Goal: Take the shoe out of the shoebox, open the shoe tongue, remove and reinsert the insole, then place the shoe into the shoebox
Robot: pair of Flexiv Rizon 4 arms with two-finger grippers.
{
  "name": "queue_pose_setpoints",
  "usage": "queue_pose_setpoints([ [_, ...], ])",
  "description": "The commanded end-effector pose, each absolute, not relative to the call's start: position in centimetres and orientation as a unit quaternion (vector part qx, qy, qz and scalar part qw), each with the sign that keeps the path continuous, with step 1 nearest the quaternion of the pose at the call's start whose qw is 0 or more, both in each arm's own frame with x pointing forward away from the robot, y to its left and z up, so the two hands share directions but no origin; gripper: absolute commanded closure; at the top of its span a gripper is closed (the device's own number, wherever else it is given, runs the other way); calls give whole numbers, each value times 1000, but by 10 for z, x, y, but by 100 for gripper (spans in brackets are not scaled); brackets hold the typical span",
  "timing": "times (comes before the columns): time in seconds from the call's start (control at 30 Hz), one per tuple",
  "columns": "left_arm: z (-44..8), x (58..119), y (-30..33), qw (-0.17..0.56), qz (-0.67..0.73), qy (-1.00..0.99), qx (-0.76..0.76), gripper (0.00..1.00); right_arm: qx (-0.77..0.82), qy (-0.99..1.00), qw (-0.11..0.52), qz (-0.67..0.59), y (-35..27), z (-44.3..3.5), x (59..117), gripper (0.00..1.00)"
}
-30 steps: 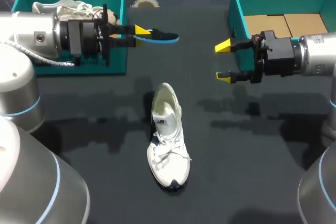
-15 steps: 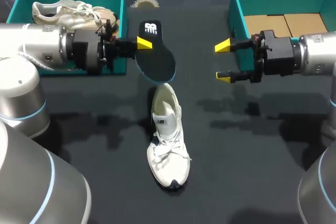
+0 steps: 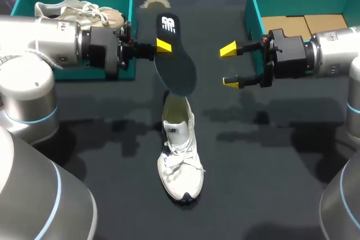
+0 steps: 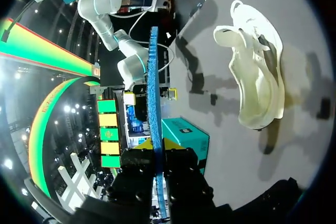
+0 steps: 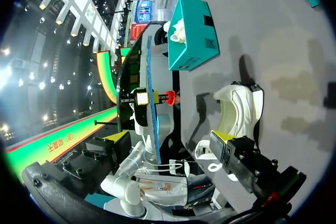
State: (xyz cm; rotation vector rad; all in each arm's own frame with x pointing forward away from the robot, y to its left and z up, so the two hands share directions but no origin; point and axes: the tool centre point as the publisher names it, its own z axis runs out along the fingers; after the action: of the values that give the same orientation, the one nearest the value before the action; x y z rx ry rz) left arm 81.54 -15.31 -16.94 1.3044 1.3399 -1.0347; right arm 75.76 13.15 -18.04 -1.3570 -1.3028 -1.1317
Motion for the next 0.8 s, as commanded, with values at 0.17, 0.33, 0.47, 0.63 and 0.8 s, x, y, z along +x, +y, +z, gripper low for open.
queue_pose_setpoints([
  [0.17,-173,824,-165,481,-416,544,547,100,-540,-533,458,-463,146,-182,756,0],
  [0.33,-172,827,-174,478,-424,534,554,100,-523,-540,464,-468,156,-184,751,13],
  [0.47,-173,828,-177,476,-429,529,556,100,-505,-551,466,-474,163,-184,749,9],
  [0.63,-173,826,-182,476,-432,523,560,100,-491,-562,467,-474,170,-183,751,9],
  [0.8,-174,823,-185,476,-433,518,564,100,-482,-568,473,-471,178,-180,757,9],
])
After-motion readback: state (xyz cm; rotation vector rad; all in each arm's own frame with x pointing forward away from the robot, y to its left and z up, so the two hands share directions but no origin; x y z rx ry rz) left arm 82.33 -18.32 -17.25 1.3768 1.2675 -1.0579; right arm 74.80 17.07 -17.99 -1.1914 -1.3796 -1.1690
